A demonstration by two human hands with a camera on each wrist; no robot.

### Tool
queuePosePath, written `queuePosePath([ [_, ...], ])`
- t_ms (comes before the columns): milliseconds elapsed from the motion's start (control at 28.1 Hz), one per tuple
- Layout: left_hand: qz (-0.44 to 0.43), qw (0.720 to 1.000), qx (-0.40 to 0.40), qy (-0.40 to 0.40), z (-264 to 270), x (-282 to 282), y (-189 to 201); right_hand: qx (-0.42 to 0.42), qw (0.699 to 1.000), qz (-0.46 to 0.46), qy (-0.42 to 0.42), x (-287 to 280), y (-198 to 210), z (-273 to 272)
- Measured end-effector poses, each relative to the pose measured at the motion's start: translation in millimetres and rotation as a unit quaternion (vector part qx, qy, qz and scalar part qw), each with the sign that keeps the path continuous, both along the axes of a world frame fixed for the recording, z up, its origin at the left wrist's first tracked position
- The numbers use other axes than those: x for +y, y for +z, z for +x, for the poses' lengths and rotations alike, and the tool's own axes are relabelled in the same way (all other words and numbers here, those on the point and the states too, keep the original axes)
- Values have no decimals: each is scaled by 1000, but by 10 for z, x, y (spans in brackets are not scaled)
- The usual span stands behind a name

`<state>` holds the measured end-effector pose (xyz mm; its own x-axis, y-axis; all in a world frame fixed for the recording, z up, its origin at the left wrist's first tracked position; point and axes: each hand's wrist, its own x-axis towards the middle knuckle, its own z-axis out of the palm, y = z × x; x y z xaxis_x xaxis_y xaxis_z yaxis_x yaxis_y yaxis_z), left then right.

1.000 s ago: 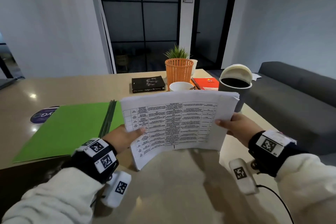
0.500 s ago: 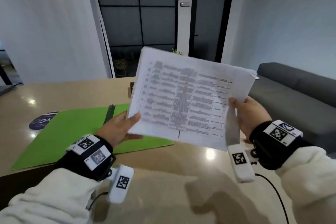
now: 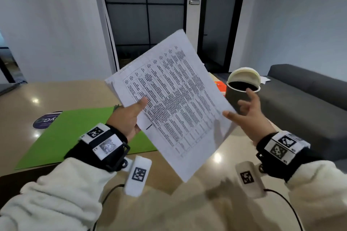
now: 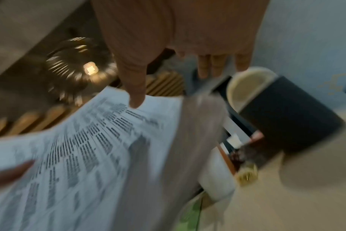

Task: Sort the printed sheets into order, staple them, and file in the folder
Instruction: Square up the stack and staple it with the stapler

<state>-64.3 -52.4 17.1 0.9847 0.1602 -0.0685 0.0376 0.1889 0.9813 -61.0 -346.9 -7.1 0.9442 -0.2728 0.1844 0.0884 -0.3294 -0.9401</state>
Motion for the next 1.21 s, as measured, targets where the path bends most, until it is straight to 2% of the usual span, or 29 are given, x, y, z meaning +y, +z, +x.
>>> queuePosePath([
  [71, 108, 994, 19, -23, -4, 66, -4, -19, 993, -108, 41, 49, 84, -28],
  [107, 164, 986, 17, -33, -34, 62, 15, -17, 990, -115, 85, 98, 129, -33],
  [214, 303, 951, -23, -54, -94, -40, 118, -7, 981, -31, 192, 168, 182, 58],
  [428, 384, 911, -93, -120, -160, -36, 444, -65, 973, 78, 207, 270, 217, 44],
  [570, 381, 907, -126, -127, -131, -15, 510, -79, 971, 97, 205, 291, 165, 17],
  [641, 379, 911, -91, -133, -134, -5, 350, -38, 978, 67, 192, 277, -18, 13],
  [748, 422, 884, -41, -195, -168, 12, 21, 31, 983, 15, 182, 257, -282, 4],
  [784, 406, 890, -46, -202, -209, -3, -38, 44, 983, 14, 179, 256, -324, 11],
  [855, 366, 912, -40, -181, -244, -29, -97, 50, 984, 1, 170, 269, -341, 18],
  [891, 370, 913, -32, -169, -244, -40, -78, 50, 985, -5, 164, 301, -301, 13],
  [962, 441, 888, -19, -130, -157, -24, -32, 31, 989, -18, 146, 362, -183, 21],
  [1033, 471, 879, -27, -76, -69, -15, 62, -26, 991, -28, 125, 421, -7, 19],
  [1069, 444, 892, -52, -66, -71, -29, 132, -59, 990, -38, 118, 435, 79, 13],
  [1140, 328, 940, -78, -55, -51, -18, 185, -95, 988, -56, 108, 428, 185, -6],
  [1176, 317, 945, -66, -46, -53, -16, 173, -86, 989, -69, 100, 410, 164, 3],
  [1211, 360, 931, -41, -43, -65, -21, 148, -67, 989, -89, 96, 397, 115, 4],
])
